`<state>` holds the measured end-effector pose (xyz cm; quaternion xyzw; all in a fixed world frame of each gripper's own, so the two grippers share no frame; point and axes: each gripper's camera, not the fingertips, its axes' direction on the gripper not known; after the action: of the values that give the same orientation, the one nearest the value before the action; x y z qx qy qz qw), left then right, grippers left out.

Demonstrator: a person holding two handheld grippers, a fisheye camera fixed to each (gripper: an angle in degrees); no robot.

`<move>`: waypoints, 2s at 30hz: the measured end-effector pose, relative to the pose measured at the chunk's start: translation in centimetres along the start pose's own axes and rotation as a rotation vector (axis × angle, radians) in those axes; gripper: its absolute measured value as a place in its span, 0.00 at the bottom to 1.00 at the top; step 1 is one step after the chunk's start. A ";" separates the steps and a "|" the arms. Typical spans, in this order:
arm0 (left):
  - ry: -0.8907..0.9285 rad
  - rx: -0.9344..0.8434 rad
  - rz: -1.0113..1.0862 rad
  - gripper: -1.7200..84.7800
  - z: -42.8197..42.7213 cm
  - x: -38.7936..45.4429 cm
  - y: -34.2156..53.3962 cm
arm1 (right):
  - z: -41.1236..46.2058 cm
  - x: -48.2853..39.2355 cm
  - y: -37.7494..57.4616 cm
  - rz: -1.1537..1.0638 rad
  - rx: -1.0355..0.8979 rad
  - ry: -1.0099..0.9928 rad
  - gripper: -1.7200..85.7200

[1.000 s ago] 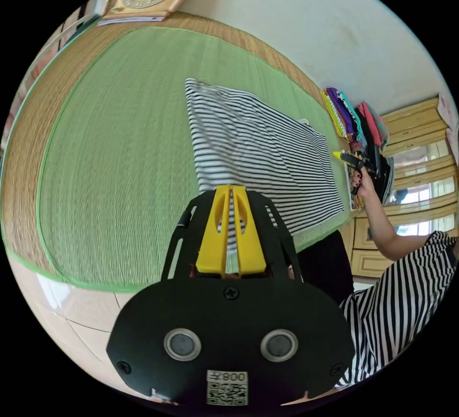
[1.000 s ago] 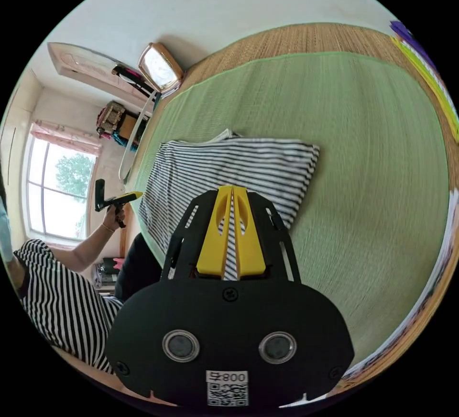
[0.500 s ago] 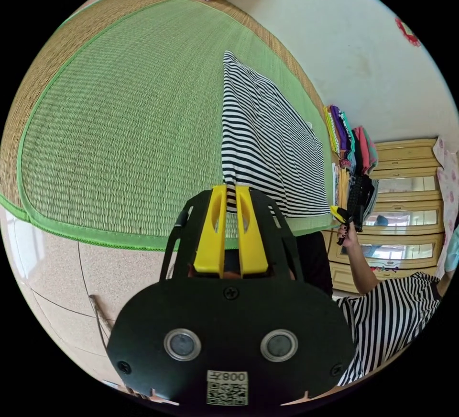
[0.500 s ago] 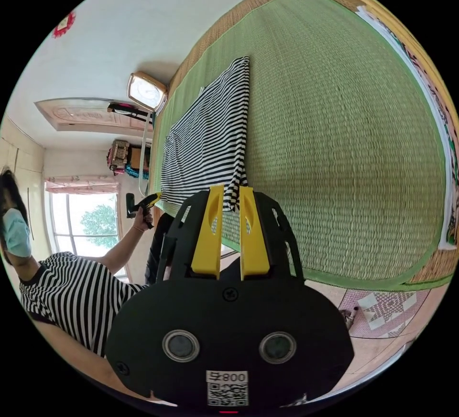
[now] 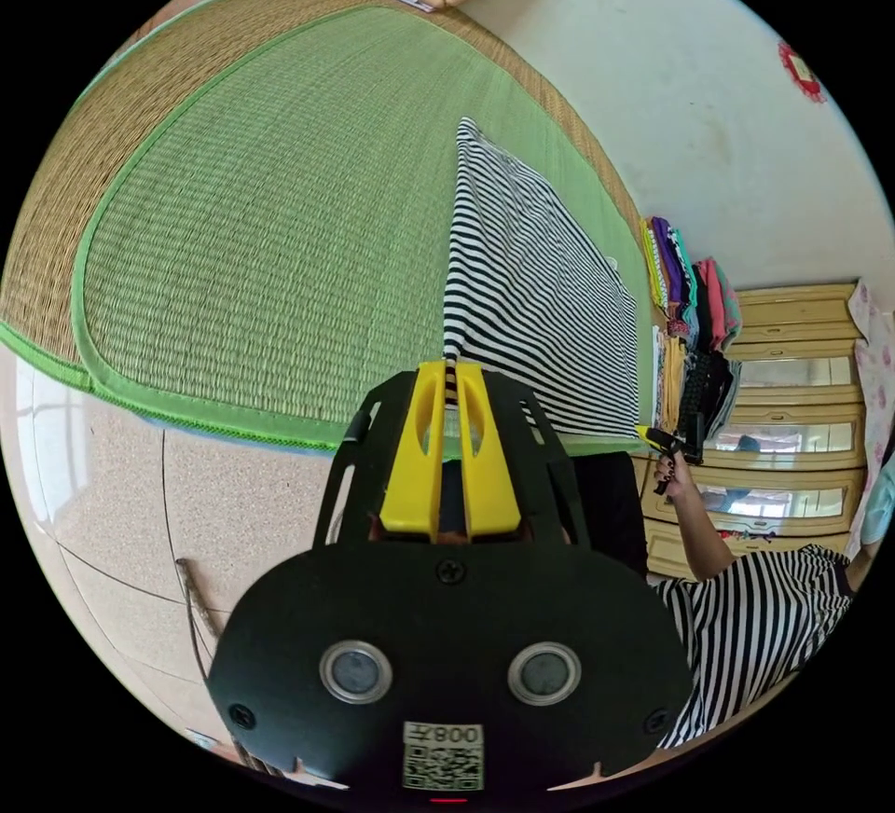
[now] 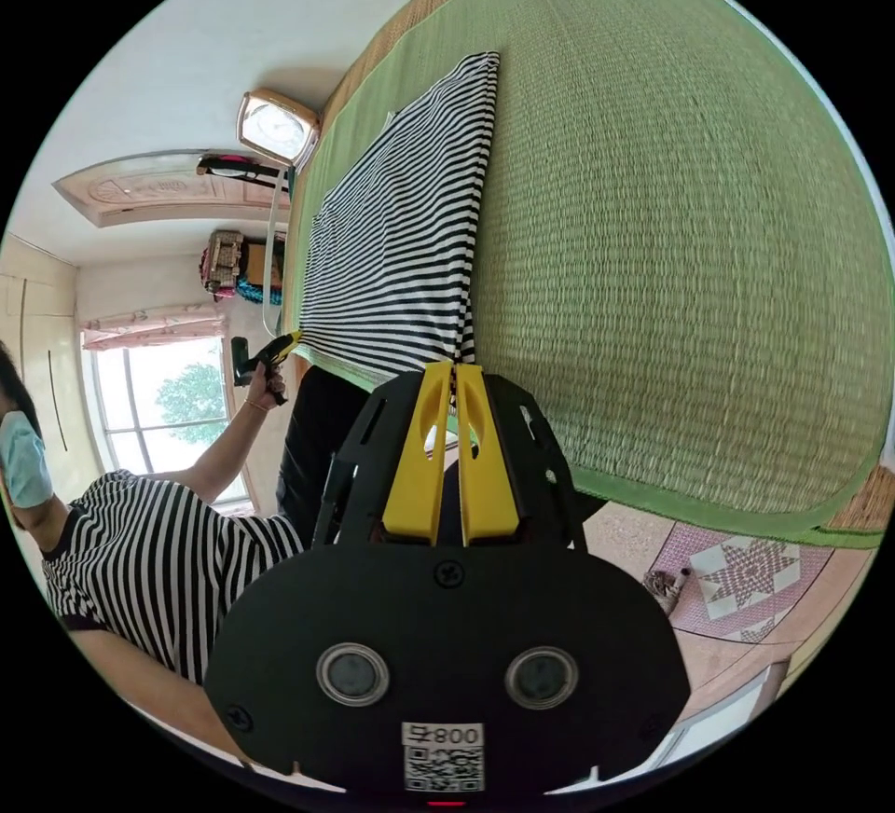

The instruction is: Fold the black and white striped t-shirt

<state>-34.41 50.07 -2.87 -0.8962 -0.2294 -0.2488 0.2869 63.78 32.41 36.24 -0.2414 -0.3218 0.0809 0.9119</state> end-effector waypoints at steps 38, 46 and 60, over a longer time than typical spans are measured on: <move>0.017 -0.207 0.834 0.03 27.8 32.9 1.8 | -7.1 -4.1 1.0 0.005 0.150 -0.183 0.03; 0.117 -0.198 0.722 0.03 28.3 31.6 0.2 | -6.3 -2.0 -6.4 0.062 0.176 -0.098 0.09; 0.151 -0.310 0.783 0.03 32.3 32.9 0.4 | -2.2 0.1 -19.5 0.114 0.188 0.049 0.12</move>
<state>1.34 78.92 -7.02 -0.9275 0.1901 -0.2173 0.2375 65.05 14.62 44.42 -0.1747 -0.2760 0.1564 0.9321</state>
